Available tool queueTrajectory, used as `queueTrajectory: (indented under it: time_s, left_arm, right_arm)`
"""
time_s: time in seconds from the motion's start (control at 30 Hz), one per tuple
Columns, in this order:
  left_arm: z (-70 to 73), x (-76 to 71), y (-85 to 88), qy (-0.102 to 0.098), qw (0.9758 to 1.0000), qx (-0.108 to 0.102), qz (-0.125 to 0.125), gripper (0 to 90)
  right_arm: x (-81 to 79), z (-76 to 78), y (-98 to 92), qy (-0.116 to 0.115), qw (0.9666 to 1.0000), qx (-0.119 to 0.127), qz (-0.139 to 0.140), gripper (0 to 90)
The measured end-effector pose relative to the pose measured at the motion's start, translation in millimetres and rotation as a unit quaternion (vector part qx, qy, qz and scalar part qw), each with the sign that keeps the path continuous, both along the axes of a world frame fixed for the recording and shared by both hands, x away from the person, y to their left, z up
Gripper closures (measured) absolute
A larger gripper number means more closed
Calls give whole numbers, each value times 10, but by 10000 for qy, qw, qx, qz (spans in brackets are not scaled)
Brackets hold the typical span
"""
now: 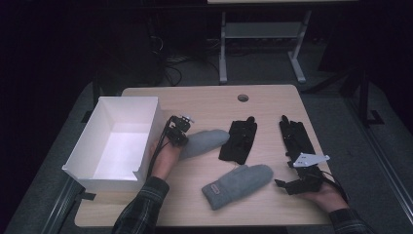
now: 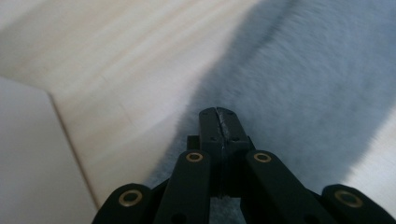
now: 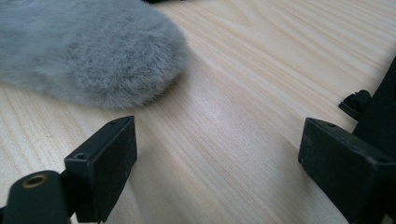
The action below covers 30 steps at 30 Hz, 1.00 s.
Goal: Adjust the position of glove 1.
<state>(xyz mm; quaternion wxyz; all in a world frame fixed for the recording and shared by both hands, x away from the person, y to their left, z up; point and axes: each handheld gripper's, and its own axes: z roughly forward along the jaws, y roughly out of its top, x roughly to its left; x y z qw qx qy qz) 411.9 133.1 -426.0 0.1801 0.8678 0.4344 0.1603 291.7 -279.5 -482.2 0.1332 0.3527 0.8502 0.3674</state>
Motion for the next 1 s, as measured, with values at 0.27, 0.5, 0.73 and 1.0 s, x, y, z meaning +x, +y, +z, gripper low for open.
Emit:
queueTrajectory:
  time_s: [0.27,0.5,0.73,1.0]
  left_arm:
    - [-12,-220,14,150,9990,-291,-307,898]
    - [-31,-445,-14,342,9939,-845,-628,898]
    - [6,-586,-18,333,9895,-1067,-915,897]
    - [64,-461,-68,90,9845,-1277,-1200,573]
  right_arm:
    - [0,0,0,0,10000,-1,2,115]
    - [-1,0,1,-1,10000,-1,-4,114]
    - [-1,0,1,-1,10000,-1,-3,114]
    - [-1,0,1,0,10000,-1,-3,114]
